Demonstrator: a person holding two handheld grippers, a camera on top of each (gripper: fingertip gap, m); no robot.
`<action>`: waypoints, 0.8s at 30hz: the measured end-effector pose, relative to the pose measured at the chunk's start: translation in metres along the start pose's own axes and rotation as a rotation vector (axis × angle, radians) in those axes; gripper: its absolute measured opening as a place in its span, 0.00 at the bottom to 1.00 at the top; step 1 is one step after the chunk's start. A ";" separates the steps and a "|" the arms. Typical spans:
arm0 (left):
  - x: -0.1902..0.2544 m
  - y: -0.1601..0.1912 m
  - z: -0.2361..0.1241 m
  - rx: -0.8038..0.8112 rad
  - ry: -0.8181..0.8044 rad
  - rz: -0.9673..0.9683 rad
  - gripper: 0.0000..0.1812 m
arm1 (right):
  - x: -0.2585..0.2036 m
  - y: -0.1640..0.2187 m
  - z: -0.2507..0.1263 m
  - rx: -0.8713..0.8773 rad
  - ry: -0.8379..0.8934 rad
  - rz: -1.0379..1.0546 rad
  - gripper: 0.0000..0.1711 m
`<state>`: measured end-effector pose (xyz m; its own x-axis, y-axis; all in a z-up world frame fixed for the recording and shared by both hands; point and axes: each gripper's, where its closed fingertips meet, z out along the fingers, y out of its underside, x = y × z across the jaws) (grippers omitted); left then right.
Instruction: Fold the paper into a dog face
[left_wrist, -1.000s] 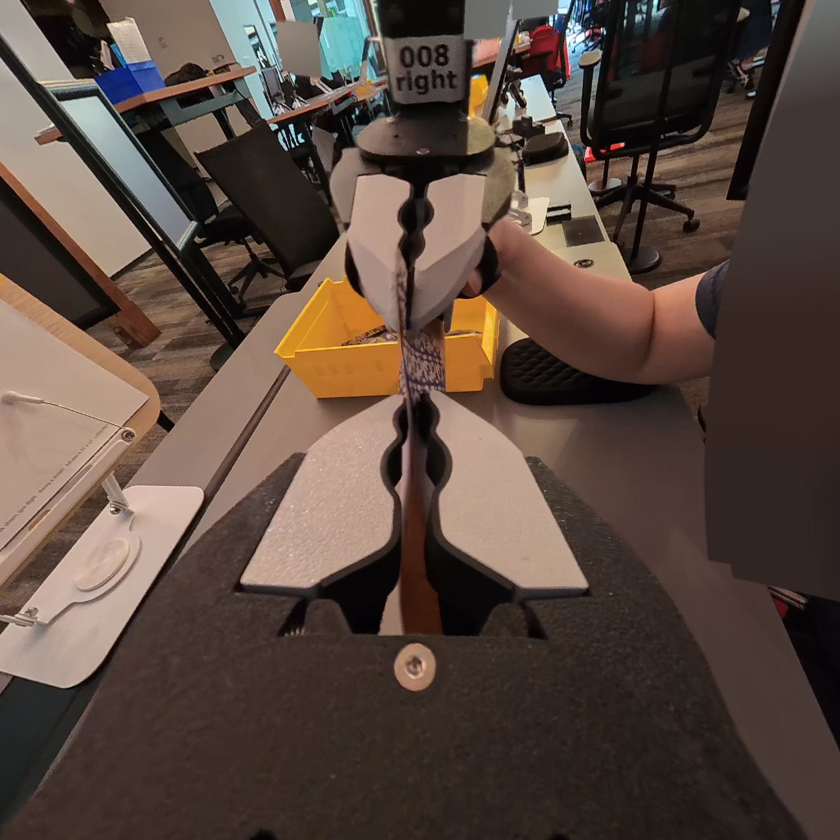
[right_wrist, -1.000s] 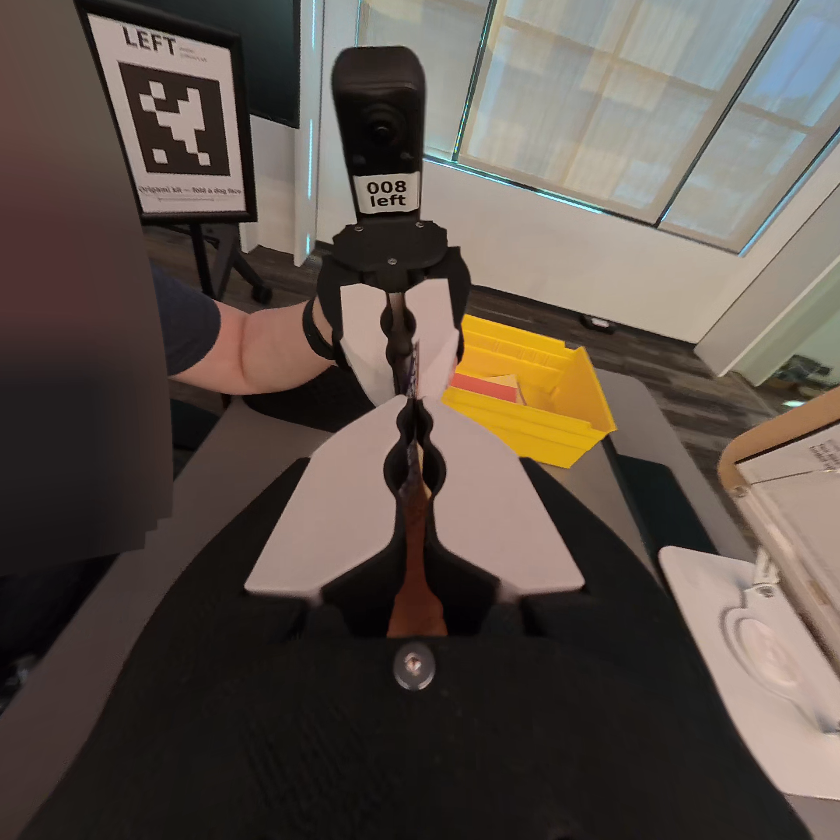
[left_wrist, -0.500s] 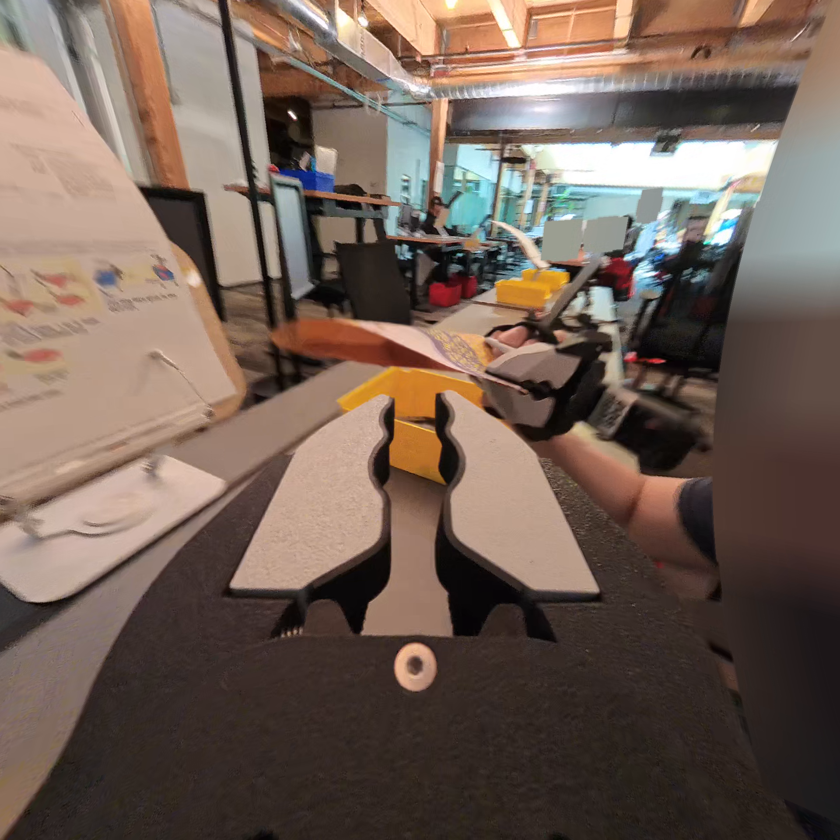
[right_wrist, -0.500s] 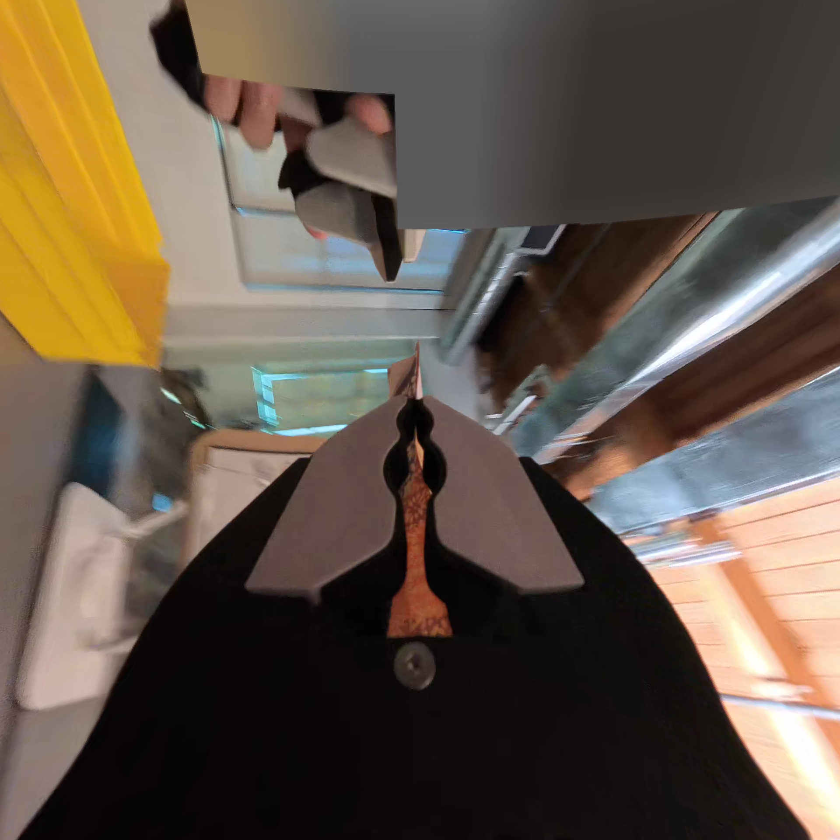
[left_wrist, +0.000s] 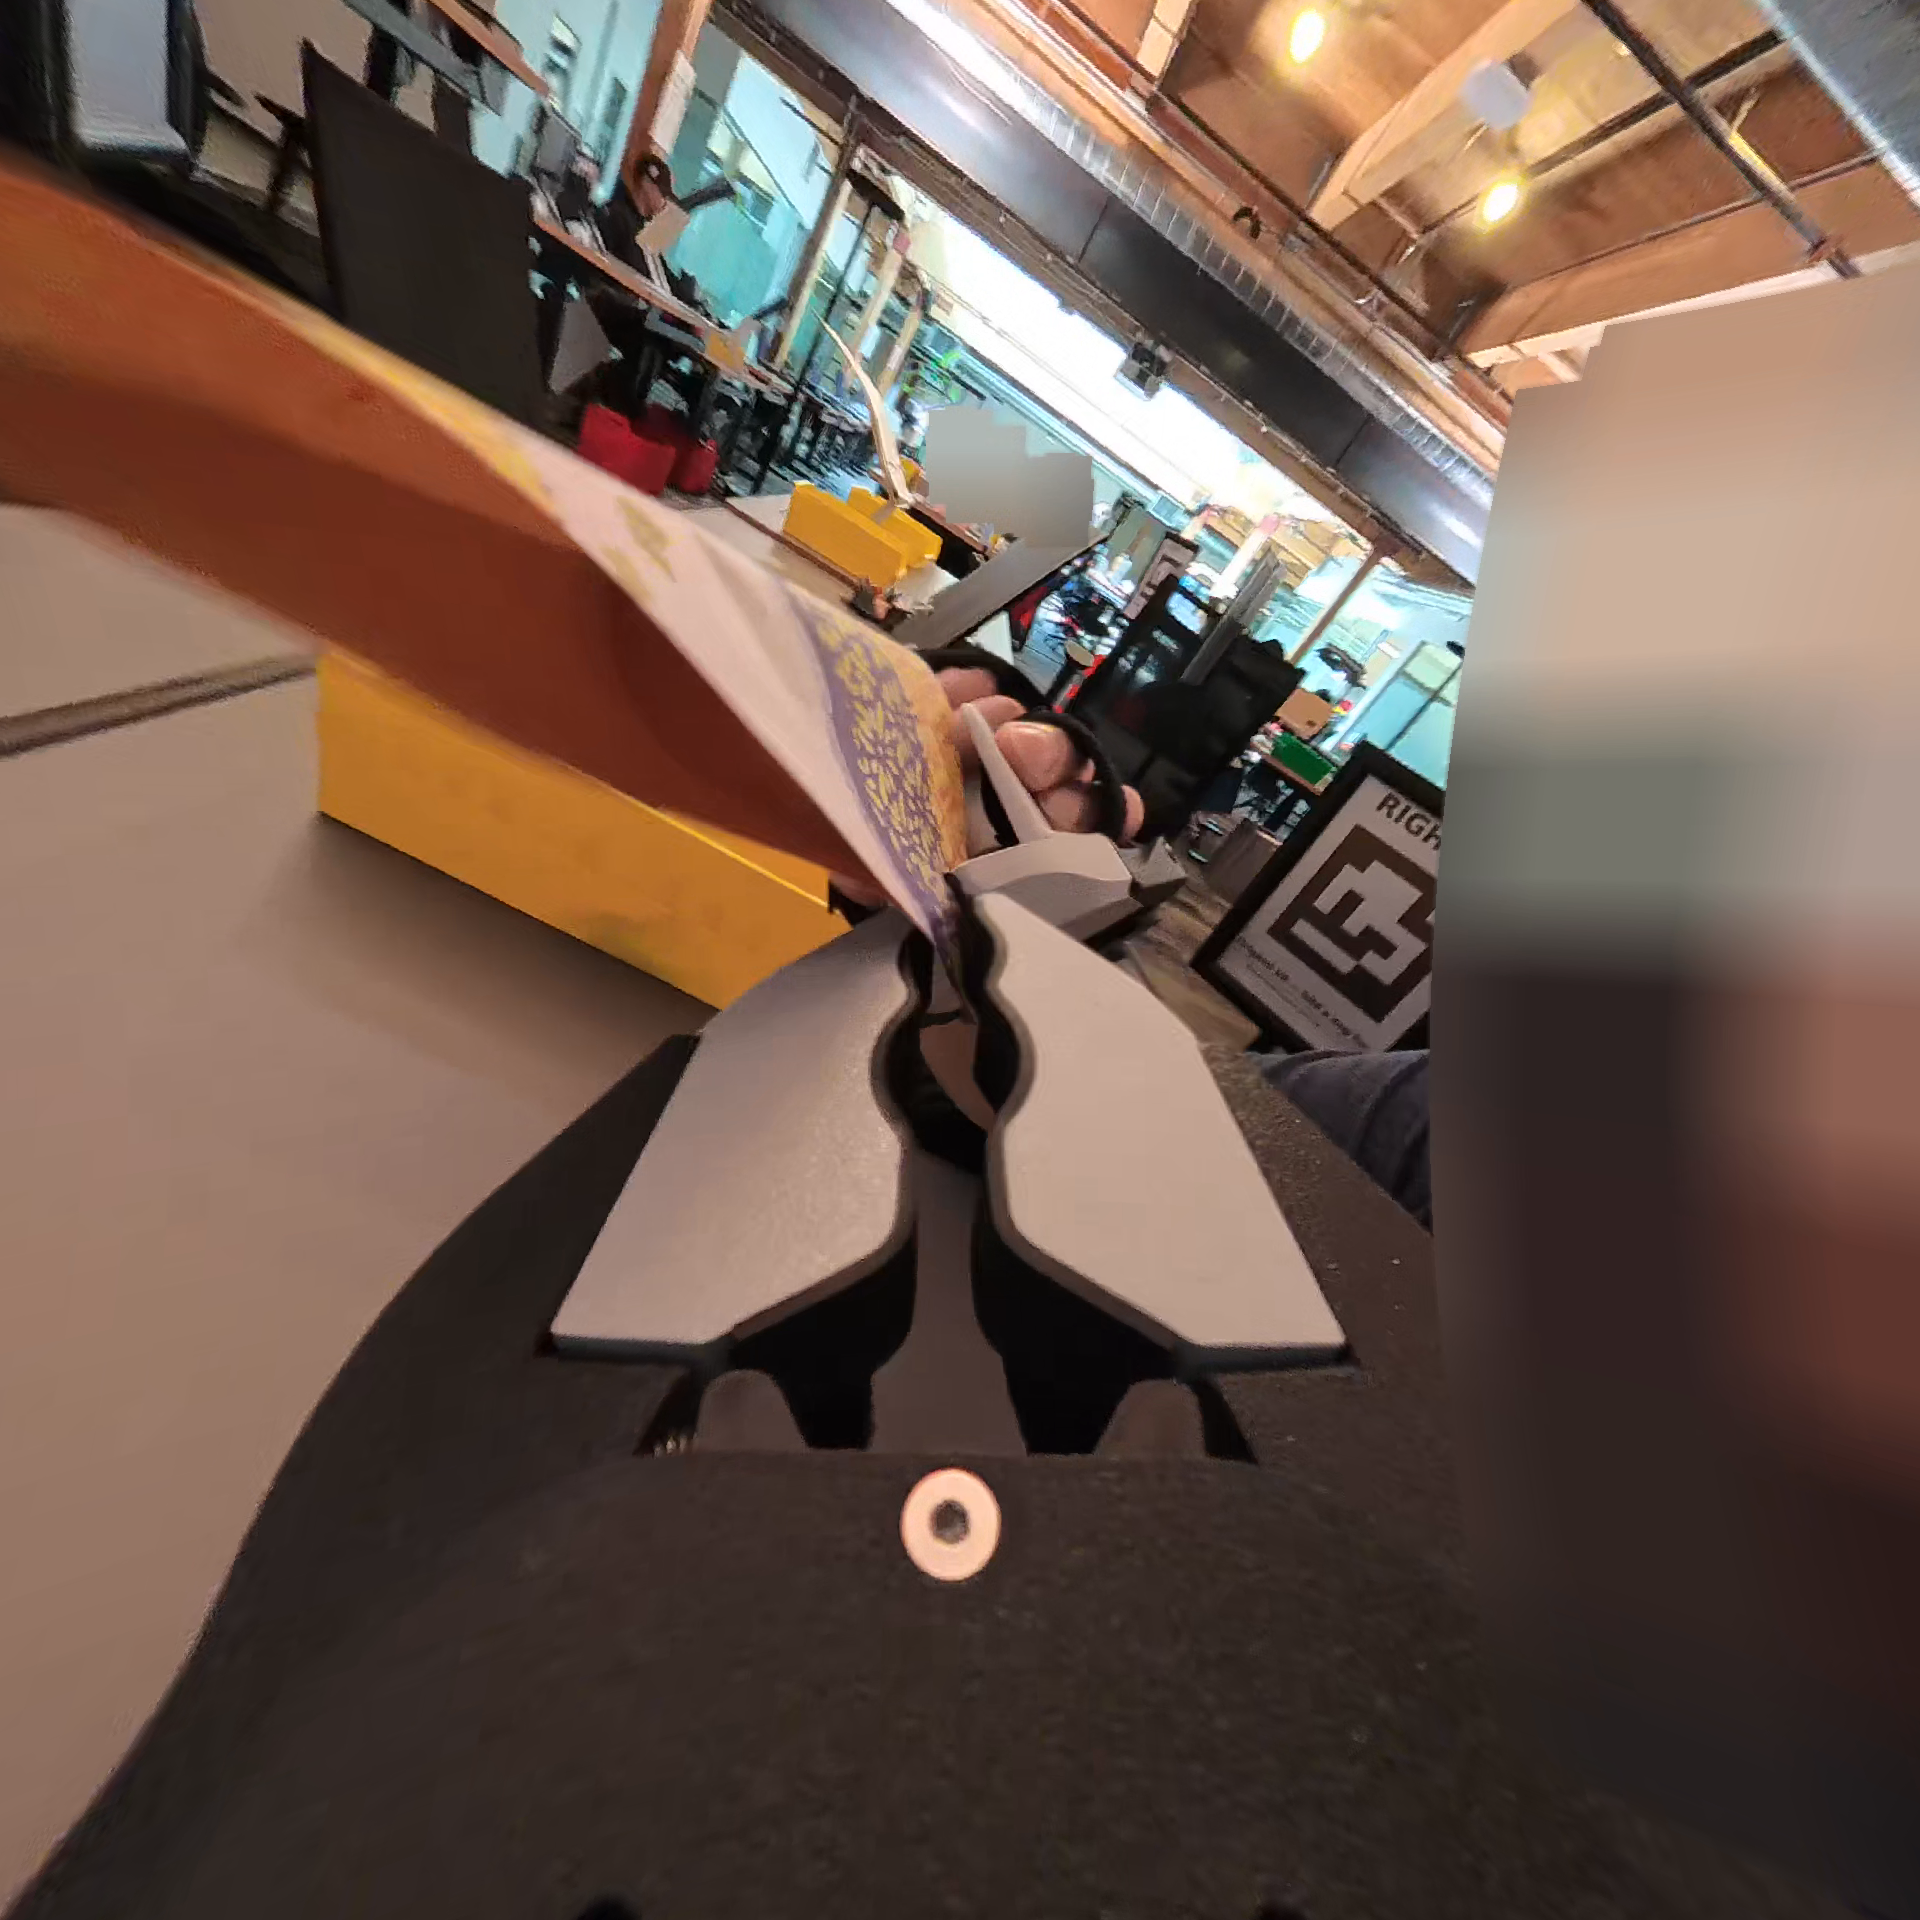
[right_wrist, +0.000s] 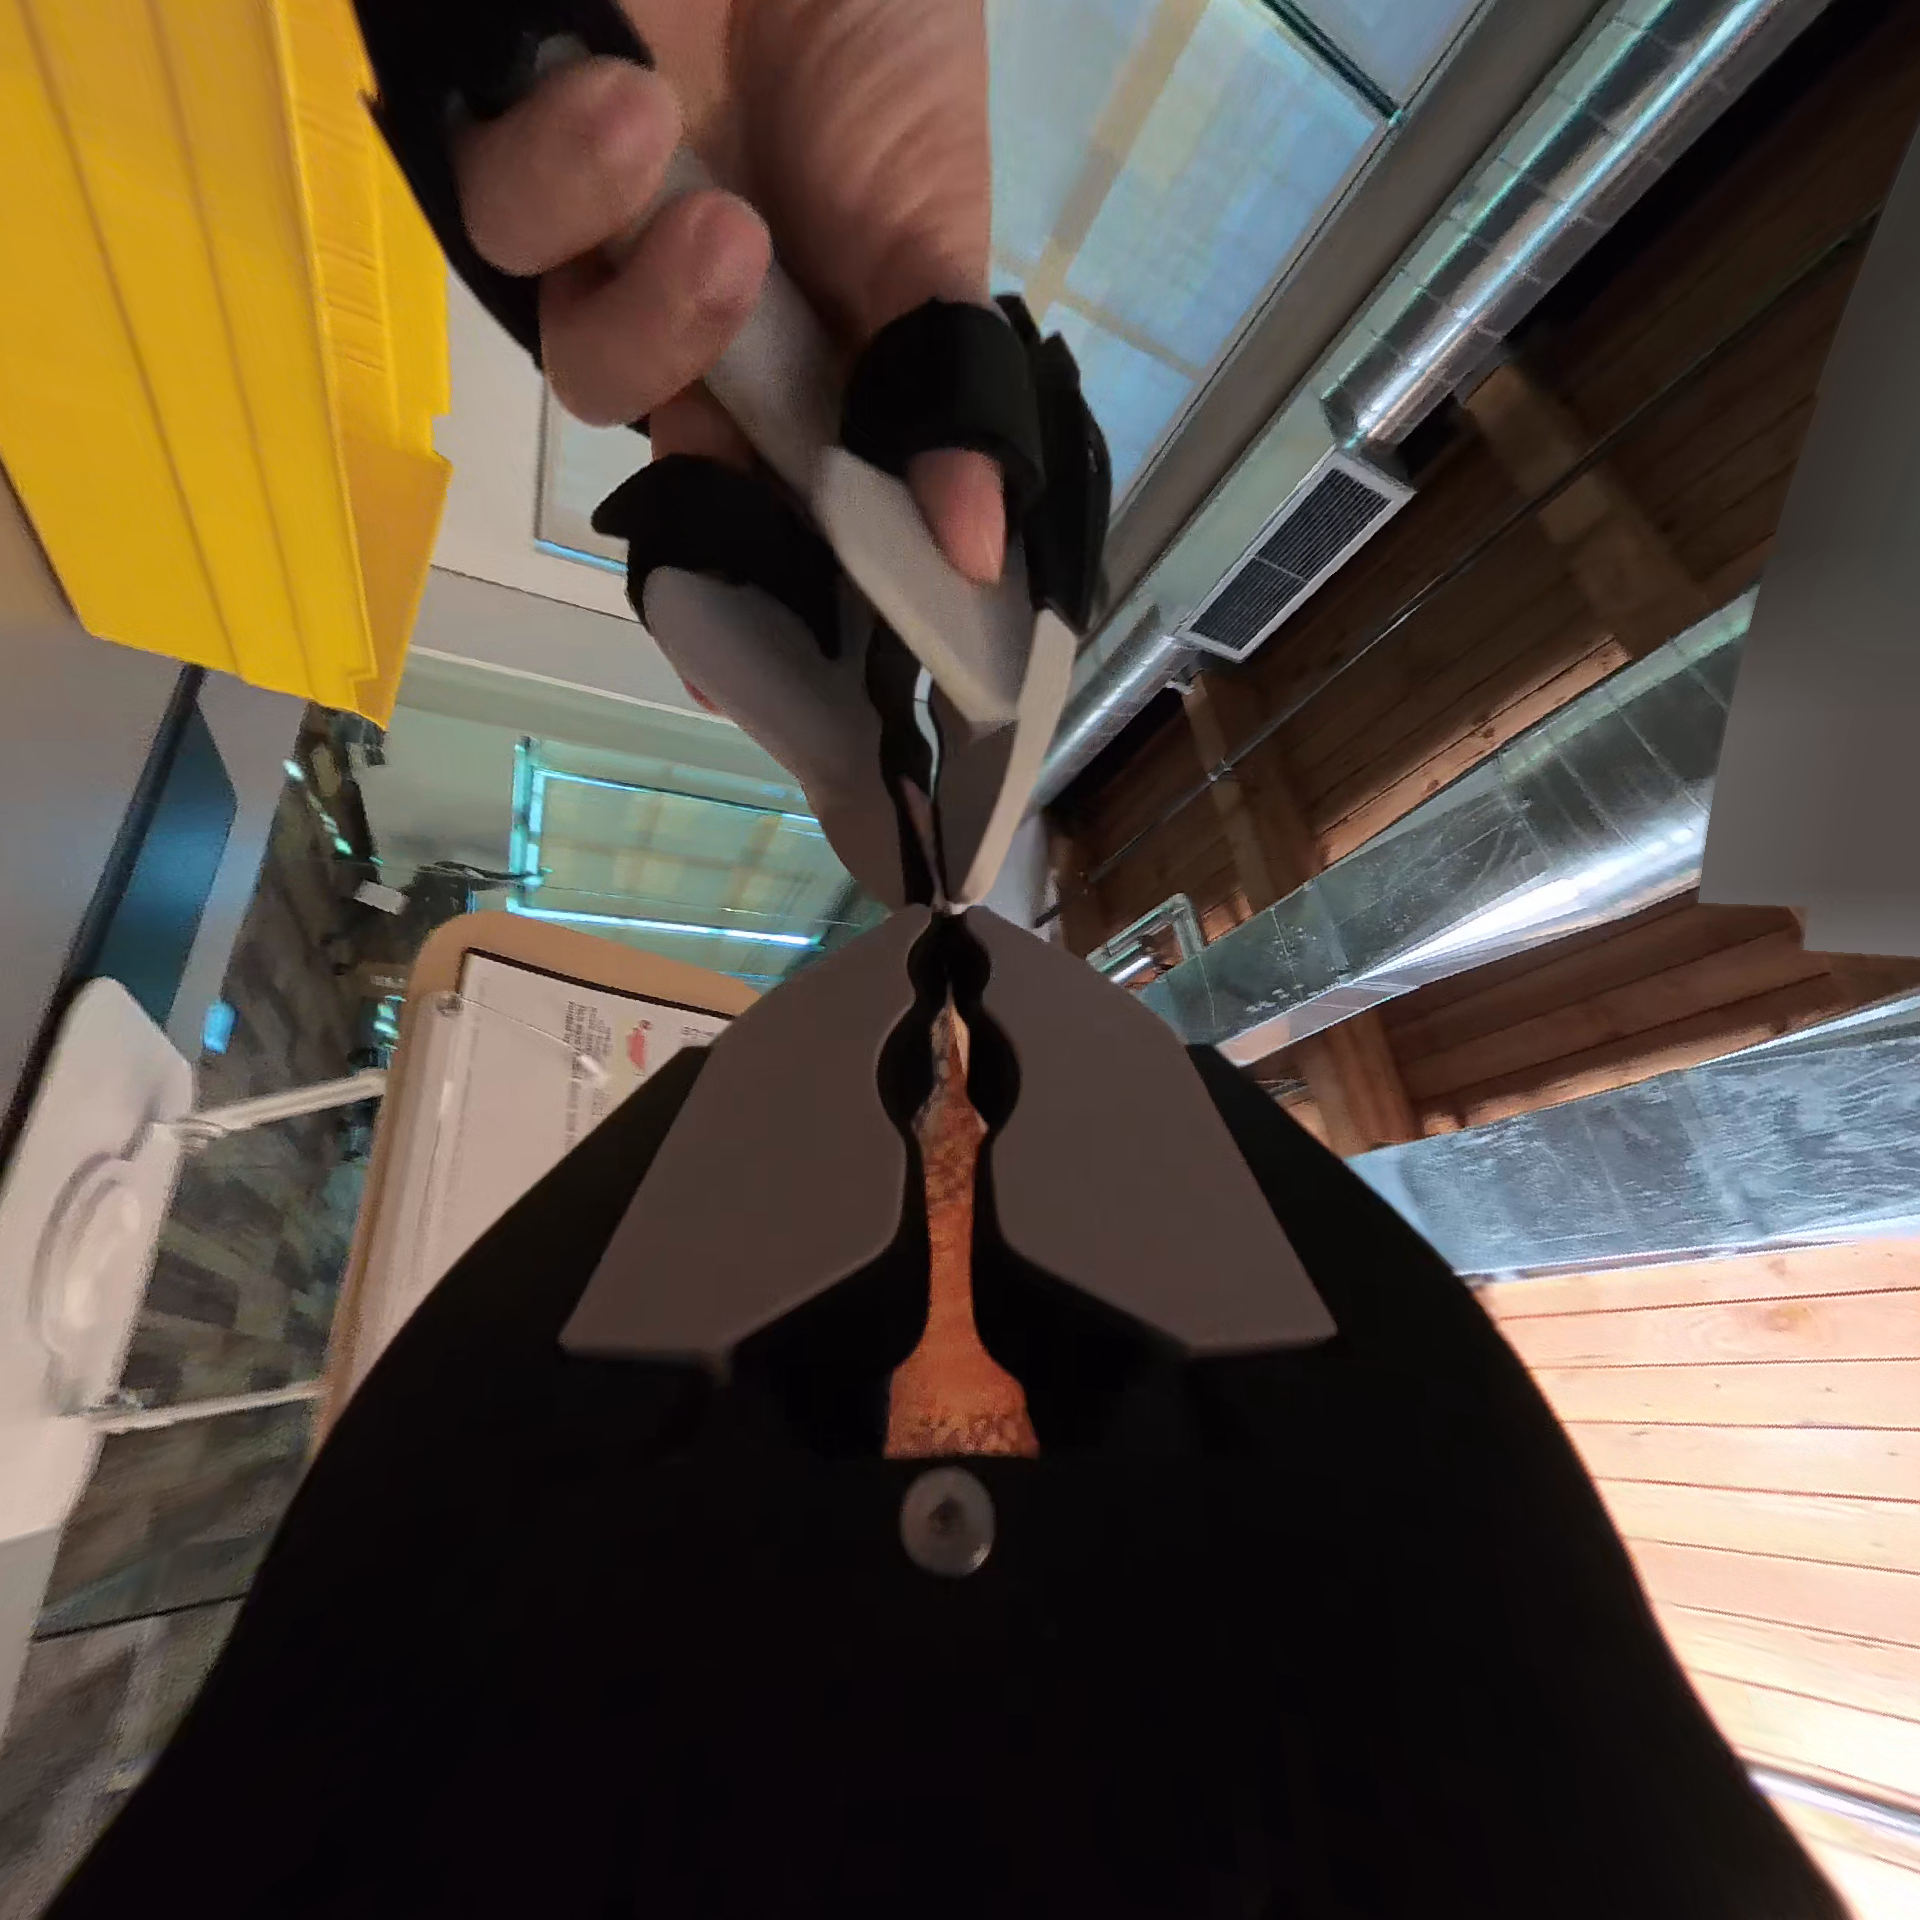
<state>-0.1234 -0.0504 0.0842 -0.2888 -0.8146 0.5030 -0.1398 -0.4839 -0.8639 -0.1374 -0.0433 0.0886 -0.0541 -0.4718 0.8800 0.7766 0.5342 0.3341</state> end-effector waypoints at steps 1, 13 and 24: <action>-0.001 -0.001 -0.001 0.011 -0.008 0.019 0.01 | -0.002 0.002 0.001 -0.005 -0.020 0.046 0.01; -0.011 -0.056 -0.047 0.316 -0.165 0.249 0.00 | 0.027 0.039 0.014 0.099 -0.166 1.665 0.08; -0.004 -0.044 -0.027 0.287 -0.222 0.376 0.00 | -0.002 0.035 0.033 0.231 -0.229 2.521 0.24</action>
<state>-0.1421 -0.0175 0.1192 -0.0571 -0.9822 0.1792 0.2095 -0.1873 -0.9597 -0.1305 -0.0004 0.1095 0.3314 0.8245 -0.4587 -0.5282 -0.2407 -0.8143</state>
